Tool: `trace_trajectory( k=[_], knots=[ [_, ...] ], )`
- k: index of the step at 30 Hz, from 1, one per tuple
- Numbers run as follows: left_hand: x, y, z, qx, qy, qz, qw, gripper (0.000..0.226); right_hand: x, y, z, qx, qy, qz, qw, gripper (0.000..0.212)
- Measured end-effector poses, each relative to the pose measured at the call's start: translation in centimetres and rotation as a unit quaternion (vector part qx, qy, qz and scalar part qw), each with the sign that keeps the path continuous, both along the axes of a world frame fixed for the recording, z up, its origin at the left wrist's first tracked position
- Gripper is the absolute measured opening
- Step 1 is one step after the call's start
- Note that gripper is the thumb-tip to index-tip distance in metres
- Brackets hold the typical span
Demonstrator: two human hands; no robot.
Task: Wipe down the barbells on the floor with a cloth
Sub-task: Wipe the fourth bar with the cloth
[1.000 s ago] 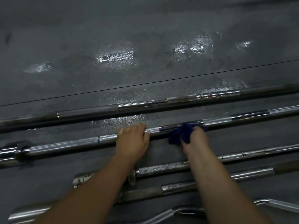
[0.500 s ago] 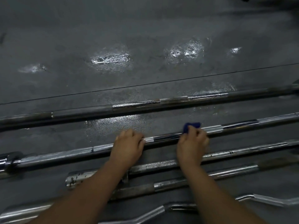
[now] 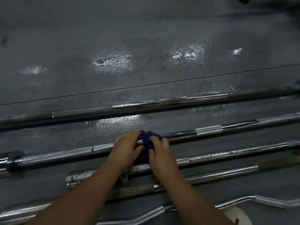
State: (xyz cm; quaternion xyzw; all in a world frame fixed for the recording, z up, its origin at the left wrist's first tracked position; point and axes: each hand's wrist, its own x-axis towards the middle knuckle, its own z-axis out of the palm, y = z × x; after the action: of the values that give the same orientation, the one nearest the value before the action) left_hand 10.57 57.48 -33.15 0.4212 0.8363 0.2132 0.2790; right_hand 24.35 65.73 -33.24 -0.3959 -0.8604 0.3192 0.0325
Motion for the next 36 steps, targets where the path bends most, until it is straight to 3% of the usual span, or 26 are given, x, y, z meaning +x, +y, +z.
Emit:
trace_trajectory(
  k=[2,6,11,16,18,20,23,26,29,30,31,34,36],
  knots=[
    [-0.5,0.3,-0.2,0.013,-0.013,0.018,1.000,0.049,0.5,1.7,-0.1,-0.010,0.011,-0.007,1.000,0.037],
    [-2.1,0.8,-0.9,0.034,-0.009,0.008,0.999,0.045,1.2,4.8,0.1,-0.008,0.042,-0.115,0.992,0.033],
    [-3.6,1.4,-0.4,0.068,0.116,0.012,0.991,0.023,-3.0,6.8,0.4,-0.030,0.057,-0.220,0.973,0.028],
    [-5.6,-0.8,-0.1,0.054,0.167,0.024,0.984,0.025,-4.9,10.7,0.8,0.033,0.002,-0.304,0.952,0.026],
    [-6.7,-2.2,-0.5,0.051,0.165,0.045,0.984,0.027,-5.9,8.9,0.5,0.106,-0.033,-0.274,0.955,0.025],
    [-7.2,-3.1,-1.0,0.048,0.158,0.051,0.985,0.029,-8.4,4.3,-0.1,0.148,-0.028,-0.140,0.979,0.019],
    [-7.3,-3.5,-1.4,0.029,0.158,0.033,0.986,0.032,-11.2,-1.5,-0.1,0.115,0.005,0.057,0.992,0.017],
    [-7.7,-3.8,-1.2,0.031,0.140,0.015,0.990,0.032,-9.1,1.8,-0.3,0.178,-0.016,0.032,0.983,0.013],
    [-7.8,-4.2,-1.4,0.029,0.121,0.014,0.992,0.031,-5.6,7.1,-0.5,0.169,-0.094,-0.195,0.961,0.019],
    [-7.7,-4.2,-1.5,0.025,0.122,0.016,0.992,0.031,-5.7,7.0,-0.4,0.163,-0.106,-0.230,0.953,0.021],
    [-7.5,-4.0,-1.5,0.017,0.125,0.018,0.992,0.032,-6.7,5.6,-0.4,0.177,-0.109,-0.214,0.955,0.021],
    [-6.7,-3.5,-1.3,-0.014,0.145,0.017,0.989,0.034,-9.6,-0.5,-0.4,0.188,-0.043,-0.017,0.981,0.017],
    [-6.8,-3.5,-1.3,-0.019,0.141,0.010,0.990,0.036,-9.3,0.1,-0.4,0.200,-0.022,0.056,0.978,0.015]
  ],
)
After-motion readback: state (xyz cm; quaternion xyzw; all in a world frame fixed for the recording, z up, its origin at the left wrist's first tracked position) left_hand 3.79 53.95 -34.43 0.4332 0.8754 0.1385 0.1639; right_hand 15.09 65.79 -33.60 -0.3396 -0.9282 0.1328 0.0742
